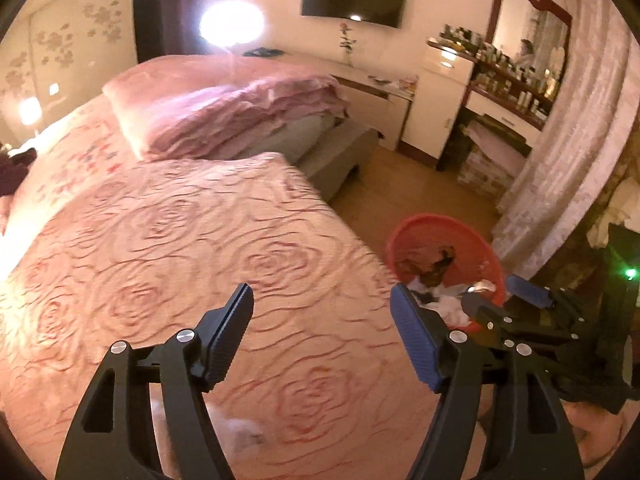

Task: Collect trash
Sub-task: 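Move both tools back over the bed toward the blister pack, then grasp the long white packet with the left tool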

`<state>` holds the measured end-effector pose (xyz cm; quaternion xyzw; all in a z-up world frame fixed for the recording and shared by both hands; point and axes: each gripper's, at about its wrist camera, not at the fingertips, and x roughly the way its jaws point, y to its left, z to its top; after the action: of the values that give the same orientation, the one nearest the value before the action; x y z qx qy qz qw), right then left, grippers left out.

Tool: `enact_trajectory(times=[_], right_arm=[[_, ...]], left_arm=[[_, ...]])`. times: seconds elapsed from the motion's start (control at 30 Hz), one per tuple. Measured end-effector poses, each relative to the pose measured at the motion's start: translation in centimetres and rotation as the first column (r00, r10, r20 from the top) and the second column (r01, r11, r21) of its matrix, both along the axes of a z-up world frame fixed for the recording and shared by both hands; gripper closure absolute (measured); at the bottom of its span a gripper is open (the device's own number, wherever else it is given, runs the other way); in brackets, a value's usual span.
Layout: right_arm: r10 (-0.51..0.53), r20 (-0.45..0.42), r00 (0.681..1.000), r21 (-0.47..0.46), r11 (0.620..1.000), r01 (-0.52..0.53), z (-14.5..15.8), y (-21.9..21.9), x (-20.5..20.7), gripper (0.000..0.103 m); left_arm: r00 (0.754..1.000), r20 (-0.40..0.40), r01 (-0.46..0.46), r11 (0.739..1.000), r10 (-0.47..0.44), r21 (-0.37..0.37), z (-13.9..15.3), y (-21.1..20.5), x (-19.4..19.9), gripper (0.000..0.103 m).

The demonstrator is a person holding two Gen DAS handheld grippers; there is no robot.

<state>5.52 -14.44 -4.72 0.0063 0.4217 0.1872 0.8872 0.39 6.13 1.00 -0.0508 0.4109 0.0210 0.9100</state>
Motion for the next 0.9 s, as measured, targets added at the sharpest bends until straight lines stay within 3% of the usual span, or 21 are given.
enact_trajectory(times=[0.33,0.53,0.9], right_arm=[[0.114,-0.015,0.993,-0.006,0.993,-0.114,-0.3,4.6,-1.2,0.025],[0.146,-0.026,0.989,-0.008,0.989,-0.146,-0.6,5.7,-1.5,0.025],[0.188,-0.032,0.982,-0.006,0.982,-0.188,-0.8,7.0,-2.0,0.025]], left_arm=[[0.988,0.029,-0.154,0.988,0.153,0.005,1.2,9.0,-4.0,0.034],[0.978,0.027,-0.206,0.978,0.205,0.025,1.0,12.2,-7.1,0.034],[0.989,-0.066,-0.127,0.991,0.130,0.043,-2.3,10.1,-12.1,0.035]])
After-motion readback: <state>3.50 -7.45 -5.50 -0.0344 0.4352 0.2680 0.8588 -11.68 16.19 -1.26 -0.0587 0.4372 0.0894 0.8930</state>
